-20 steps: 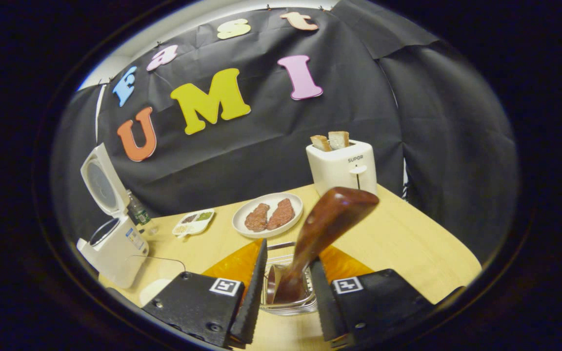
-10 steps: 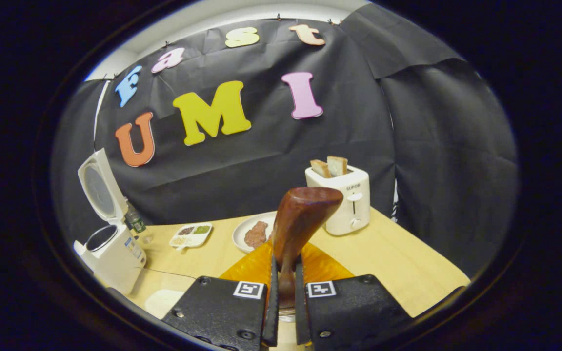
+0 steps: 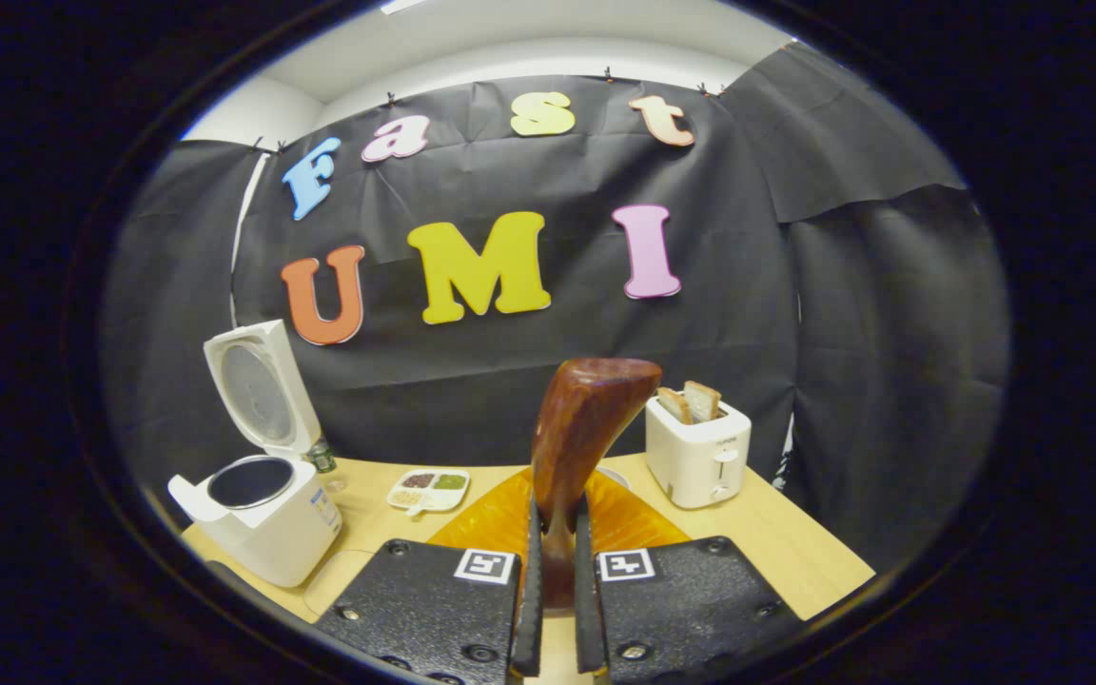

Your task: Close the left gripper, press the button to open the rice cooker; take a wooden spoon from the chopstick holder with the right hand, scoop a spoonful of rice and pour it into the rice cooker, then put the wooden spoon back into the chopstick holder.

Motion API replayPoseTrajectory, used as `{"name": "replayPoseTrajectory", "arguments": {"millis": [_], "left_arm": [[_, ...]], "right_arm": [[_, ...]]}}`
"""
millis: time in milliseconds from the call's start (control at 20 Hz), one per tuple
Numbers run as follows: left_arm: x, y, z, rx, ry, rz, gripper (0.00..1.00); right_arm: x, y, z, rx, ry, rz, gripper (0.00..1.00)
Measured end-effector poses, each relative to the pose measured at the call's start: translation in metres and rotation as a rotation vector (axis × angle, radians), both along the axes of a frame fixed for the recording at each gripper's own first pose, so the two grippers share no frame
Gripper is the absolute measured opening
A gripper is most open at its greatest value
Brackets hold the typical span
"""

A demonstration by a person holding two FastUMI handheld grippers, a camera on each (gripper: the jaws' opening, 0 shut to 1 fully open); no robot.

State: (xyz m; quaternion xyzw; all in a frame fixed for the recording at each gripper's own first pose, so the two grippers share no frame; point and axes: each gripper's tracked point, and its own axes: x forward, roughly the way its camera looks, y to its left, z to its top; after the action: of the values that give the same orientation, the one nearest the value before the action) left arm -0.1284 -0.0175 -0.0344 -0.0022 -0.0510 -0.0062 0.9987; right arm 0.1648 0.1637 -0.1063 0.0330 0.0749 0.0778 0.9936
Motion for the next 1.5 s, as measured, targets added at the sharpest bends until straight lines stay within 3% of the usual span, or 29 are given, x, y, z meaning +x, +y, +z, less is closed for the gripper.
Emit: {"name": "replayPoseTrajectory", "arguments": {"millis": [150,400,800,1000,1250,1500], "left_arm": [[0.004,0.017,0.014,-0.029,-0.036,0.036,0.94],[0.0,0.021,0.009,-0.052,-0.029,0.019,0.94],[0.003,0.032,0.004,-0.011,-0.01,0.073,0.94],[0.002,0.023,0.008,-0.007,-0.028,0.05,0.94],[0.005,0.021,0.003,0.023,-0.016,0.057,0.94],[0.006,0.024,0.005,0.007,-0.029,0.065,0.94]], "right_arm": [[-0.008,0.036,-0.012,0.019,0.029,0.053,0.19],[-0.011,0.086,-0.058,-0.051,0.07,0.122,0.19],[-0.009,0.105,-0.129,-0.306,0.068,0.091,0.19],[-0.024,0.125,-0.155,-0.149,0.239,0.158,0.19],[-0.023,0.109,-0.152,0.043,0.314,0.138,0.19],[-0.02,0.099,-0.143,0.14,0.332,0.175,0.19]]}}
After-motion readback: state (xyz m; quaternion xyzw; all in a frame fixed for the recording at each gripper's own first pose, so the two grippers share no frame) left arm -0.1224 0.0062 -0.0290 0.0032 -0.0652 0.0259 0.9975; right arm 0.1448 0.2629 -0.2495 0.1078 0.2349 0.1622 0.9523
